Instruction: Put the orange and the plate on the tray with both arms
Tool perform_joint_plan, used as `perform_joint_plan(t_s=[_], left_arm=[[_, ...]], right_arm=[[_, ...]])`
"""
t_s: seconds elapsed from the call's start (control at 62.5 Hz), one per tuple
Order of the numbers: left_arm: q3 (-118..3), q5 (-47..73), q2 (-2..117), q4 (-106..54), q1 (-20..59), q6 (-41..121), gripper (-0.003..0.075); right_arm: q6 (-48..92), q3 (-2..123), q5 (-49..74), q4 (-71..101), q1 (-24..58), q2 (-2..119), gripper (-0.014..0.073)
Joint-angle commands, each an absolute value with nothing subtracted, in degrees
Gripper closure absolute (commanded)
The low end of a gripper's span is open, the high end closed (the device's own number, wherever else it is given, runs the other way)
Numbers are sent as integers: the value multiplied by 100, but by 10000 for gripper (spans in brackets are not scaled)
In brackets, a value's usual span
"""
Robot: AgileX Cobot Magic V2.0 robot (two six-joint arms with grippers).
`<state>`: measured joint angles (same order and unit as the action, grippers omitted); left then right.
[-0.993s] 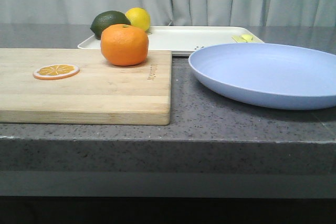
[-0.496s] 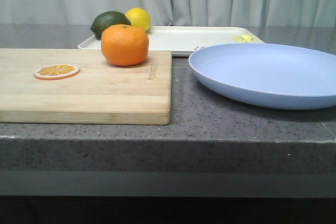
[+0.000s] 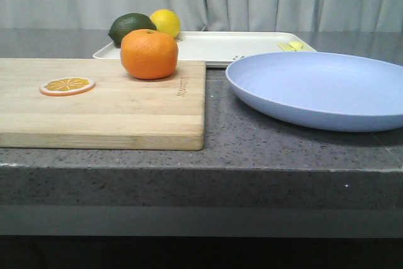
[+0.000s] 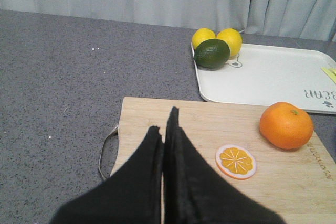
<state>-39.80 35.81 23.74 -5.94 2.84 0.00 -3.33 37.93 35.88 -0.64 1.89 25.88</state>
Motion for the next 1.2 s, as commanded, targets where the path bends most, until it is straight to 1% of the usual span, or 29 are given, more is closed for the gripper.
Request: perform_joint_plan(t_s=[0.0,0.032,0.08,0.128,0.144,0.16,0.176,0.208,0.224,0.256,0.288,0.32,0.352,0.448,0.737,1.025,1.185], left_arm=[[-4125,3214,2582,-682,329,-56,697],[-4125,3259,2623,-682,329,-56,658],[-4125,3300,2704,-682,329,-56,563],[-4125,3310,2764,-682,329,-56,427],[-4125,3310,2793,-682,329,-56,391],[-4125,3310,2815,-682,329,-56,373],[-4125,3310,2828,-682,329,-56,305],[-4125,3310,2865,-682,329,-56,259],[-4125,3310,2887,-682,329,-56,218],[-4125,3310,2914,-682,329,-56,161],[-4125,3310,2945,-682,329,-56,122],[-4125,3310,2977,-682,329,-56,103],[-4125,3310,3003,-682,329,-42,92],[-4172,3325,3152,-757,447,30,93],[-4340,3160,4073,-629,1814,303,93],[-5414,3158,5769,-42,2926,303,93],[-6077,3158,6681,108,3280,303,93]], right_arm=[[-290,3929,3267,-142,201,2767,633],[-290,3929,3275,-142,201,2795,585],[-290,3929,3300,-142,201,2838,476],[-284,3929,3330,-142,201,2874,349],[-284,3929,3341,-142,201,2883,312],[-284,3929,3351,-142,201,2895,276],[-284,3929,3358,-142,201,2904,223],[-284,3929,3382,-142,201,2919,148],[-284,3929,3403,-142,201,2928,121],[-284,3929,3443,-142,201,2949,69],[-284,3929,3486,-142,202,2970,38],[-284,3929,3526,-142,214,2978,15],[-284,3937,3586,-142,226,2999,6],[-273,4040,3795,-142,382,3086,9],[-36,4213,4259,-142,1049,3268,9],[-36,4213,4245,-142,1097,3270,9],[-36,4213,4245,-142,1097,3270,9]])
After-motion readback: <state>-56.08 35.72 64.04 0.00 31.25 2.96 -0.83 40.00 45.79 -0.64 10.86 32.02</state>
